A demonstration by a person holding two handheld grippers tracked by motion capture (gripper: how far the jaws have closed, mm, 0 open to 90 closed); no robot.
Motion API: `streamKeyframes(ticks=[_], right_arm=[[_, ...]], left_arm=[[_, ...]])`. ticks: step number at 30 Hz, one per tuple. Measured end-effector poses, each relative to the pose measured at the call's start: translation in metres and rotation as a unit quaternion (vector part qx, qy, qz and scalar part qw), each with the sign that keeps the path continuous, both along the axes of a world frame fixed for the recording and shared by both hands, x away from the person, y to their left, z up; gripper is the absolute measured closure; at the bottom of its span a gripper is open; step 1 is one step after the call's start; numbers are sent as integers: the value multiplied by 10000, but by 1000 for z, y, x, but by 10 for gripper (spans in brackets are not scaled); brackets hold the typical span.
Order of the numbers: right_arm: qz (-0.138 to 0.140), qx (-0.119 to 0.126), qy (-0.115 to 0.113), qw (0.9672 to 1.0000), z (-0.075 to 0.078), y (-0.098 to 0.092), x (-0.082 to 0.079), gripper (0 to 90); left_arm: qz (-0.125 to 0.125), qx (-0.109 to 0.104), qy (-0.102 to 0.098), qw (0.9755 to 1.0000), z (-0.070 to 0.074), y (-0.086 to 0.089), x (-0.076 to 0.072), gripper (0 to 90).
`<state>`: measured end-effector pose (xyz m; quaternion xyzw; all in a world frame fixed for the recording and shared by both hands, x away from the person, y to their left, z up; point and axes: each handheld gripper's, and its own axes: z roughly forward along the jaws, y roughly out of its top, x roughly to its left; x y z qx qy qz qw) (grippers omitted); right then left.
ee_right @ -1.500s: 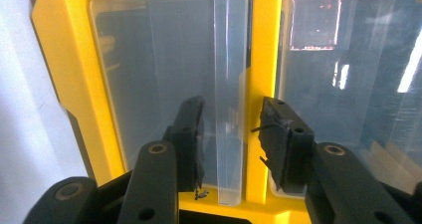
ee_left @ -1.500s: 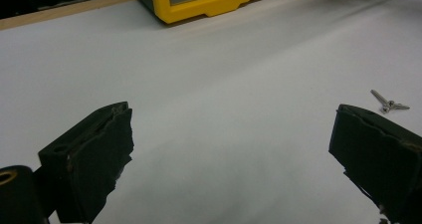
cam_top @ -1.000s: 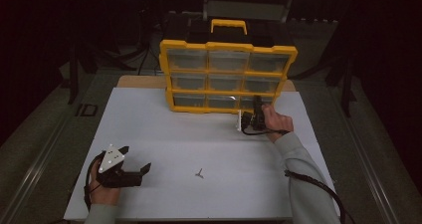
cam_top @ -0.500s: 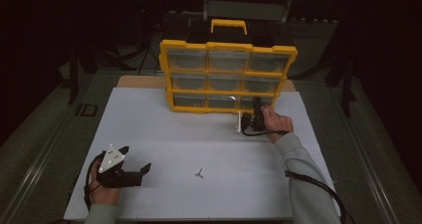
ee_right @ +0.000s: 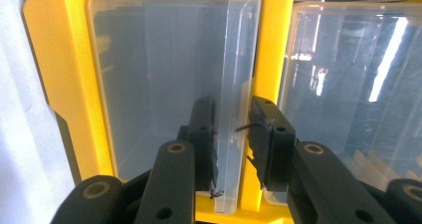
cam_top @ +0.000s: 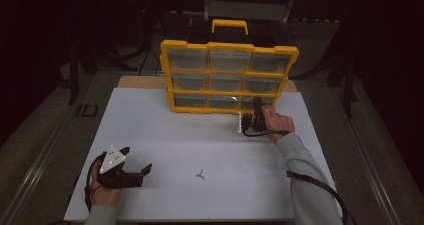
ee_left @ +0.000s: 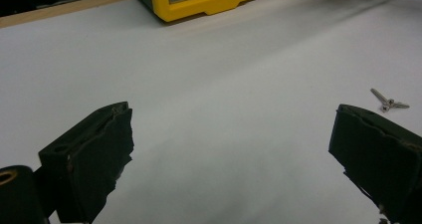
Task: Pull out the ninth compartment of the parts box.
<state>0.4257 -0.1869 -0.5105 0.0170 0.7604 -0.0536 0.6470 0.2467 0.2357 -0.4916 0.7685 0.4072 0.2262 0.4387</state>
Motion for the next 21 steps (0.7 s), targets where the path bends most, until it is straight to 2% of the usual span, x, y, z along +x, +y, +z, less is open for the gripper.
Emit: streamKeyframes(ticks=[10, 21], right_arm=[[-20, -44, 8, 10000, 2, -1, 1, 774], [46, -98, 49, 9999, 5, -3, -9, 775]], left_arm=[[9, 3, 19, 10000, 0, 1, 0, 41], [25, 6, 11, 10000, 0, 1, 0, 41]])
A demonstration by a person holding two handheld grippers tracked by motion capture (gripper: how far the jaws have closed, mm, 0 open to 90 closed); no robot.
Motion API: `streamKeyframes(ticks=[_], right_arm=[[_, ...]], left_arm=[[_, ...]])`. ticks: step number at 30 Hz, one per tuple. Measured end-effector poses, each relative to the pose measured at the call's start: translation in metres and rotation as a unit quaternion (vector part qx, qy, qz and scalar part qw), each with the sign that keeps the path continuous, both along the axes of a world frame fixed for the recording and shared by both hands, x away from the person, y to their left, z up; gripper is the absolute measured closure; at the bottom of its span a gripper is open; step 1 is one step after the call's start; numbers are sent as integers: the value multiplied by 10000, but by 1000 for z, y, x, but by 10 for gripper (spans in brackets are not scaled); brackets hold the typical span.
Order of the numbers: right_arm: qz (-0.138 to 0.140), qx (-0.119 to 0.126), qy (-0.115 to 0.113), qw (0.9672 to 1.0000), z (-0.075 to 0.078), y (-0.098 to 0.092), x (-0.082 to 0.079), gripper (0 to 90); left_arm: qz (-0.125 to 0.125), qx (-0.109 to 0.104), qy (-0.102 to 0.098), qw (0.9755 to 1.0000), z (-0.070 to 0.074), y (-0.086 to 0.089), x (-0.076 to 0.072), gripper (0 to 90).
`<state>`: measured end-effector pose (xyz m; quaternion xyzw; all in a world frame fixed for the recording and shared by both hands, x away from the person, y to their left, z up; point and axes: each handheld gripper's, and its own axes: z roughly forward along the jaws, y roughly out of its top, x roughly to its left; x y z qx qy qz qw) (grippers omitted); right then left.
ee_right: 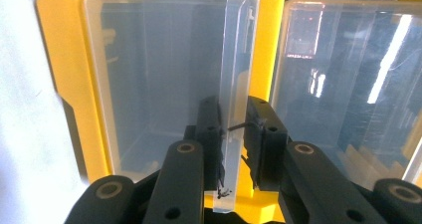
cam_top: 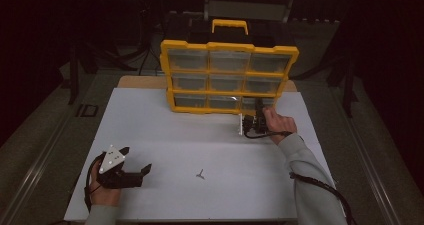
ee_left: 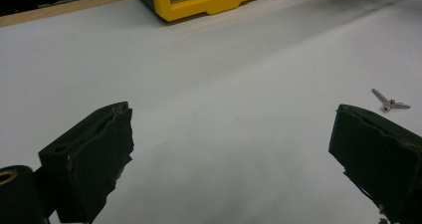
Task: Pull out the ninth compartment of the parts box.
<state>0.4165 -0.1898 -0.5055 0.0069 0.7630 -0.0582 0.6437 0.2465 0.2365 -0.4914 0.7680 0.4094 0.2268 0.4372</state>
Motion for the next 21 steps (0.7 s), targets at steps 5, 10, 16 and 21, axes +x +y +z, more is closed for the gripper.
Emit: streamKeyframes(ticks=[5, 10, 16, 21], right_arm=[[19, 46, 15, 10000, 0, 0, -4, 775], [31, 62, 45, 10000, 1, -1, -8, 775], [49, 70, 74, 9999, 1, -1, -12, 774], [60, 106, 71, 9999, 0, -1, -15, 773]], left_arm=[[6, 1, -2, 10000, 0, 0, 0, 41], [10, -1, -5, 10000, 0, 0, 0, 41], [12, 0, -10, 10000, 0, 0, 0, 41], [11, 2, -3, 10000, 0, 0, 0, 41]])
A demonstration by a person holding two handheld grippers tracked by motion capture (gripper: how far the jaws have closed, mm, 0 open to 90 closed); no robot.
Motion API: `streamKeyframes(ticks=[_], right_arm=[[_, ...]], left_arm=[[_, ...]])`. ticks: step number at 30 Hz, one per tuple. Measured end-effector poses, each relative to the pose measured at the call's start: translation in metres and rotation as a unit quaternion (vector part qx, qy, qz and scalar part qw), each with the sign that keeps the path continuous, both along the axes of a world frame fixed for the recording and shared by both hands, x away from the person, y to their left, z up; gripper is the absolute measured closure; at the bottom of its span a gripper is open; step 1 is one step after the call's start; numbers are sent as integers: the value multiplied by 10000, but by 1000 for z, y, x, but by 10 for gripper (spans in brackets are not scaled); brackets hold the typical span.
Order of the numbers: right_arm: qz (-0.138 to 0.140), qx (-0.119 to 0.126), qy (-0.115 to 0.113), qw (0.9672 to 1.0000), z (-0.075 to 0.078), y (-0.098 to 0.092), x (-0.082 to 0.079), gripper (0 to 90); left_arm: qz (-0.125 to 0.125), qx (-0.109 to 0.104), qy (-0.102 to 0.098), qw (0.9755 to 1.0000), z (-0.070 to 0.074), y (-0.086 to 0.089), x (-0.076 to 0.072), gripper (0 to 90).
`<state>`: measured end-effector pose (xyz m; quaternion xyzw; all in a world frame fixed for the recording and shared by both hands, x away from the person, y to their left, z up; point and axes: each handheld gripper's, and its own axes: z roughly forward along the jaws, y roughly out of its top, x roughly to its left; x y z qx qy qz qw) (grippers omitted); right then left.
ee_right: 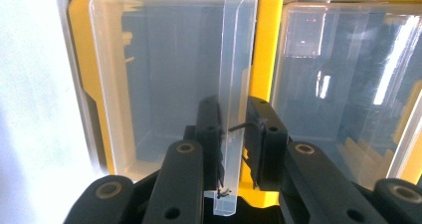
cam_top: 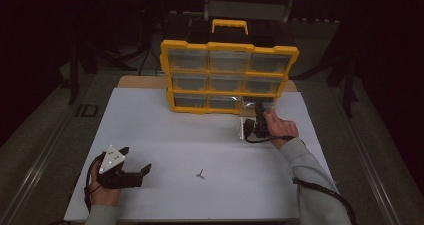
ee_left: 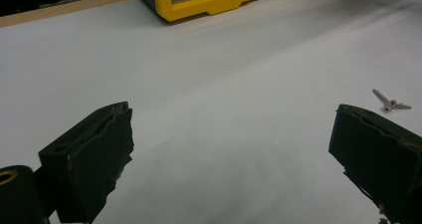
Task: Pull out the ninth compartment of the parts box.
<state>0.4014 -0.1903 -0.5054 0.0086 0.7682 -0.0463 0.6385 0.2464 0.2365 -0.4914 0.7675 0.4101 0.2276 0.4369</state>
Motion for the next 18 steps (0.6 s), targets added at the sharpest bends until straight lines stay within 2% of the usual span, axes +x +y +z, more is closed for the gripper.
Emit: streamKeyframes(ticks=[18], right_arm=[[38, 30, 35, 10000, 1, 0, -11, 772]], left_arm=[[4, -2, 0, 10000, 0, 0, 0, 41]])
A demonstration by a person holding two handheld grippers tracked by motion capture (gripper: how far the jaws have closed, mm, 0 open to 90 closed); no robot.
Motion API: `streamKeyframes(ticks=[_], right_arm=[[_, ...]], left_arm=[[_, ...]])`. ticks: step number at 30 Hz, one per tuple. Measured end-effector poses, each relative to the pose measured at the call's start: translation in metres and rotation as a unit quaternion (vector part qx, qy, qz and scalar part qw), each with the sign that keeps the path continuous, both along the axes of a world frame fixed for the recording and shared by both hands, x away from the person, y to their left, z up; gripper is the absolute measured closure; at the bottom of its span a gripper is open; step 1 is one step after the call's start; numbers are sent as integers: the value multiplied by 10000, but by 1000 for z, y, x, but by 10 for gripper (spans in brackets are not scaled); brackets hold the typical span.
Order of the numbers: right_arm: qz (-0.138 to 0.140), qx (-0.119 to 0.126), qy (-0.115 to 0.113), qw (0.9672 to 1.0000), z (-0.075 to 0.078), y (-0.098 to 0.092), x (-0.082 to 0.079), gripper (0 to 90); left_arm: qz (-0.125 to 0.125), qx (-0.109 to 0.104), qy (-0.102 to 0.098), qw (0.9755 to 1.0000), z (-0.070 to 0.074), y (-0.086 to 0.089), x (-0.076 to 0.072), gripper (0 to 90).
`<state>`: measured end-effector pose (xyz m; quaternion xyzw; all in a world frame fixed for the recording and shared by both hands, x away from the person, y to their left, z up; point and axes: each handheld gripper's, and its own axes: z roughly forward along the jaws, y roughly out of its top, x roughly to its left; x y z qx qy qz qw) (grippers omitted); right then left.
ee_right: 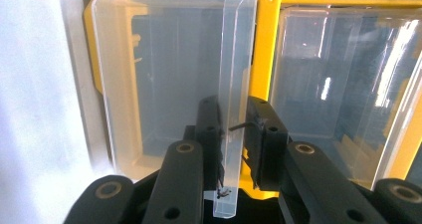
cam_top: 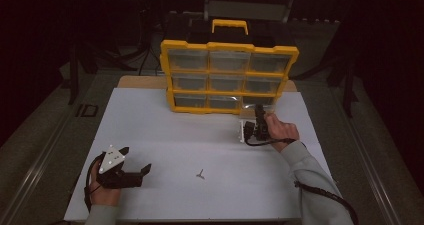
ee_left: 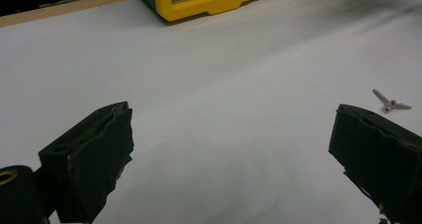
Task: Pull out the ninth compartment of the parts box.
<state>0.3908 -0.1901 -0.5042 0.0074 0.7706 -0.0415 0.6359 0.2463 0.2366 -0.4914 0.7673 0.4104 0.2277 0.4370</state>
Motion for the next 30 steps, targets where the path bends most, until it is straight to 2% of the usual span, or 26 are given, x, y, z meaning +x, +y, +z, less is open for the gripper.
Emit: streamKeyframes(ticks=[30], right_arm=[[127, -24, 70, 9999, 2, -2, -21, 771]], left_arm=[[9, -8, 2, 10000, 0, 0, 0, 41]])
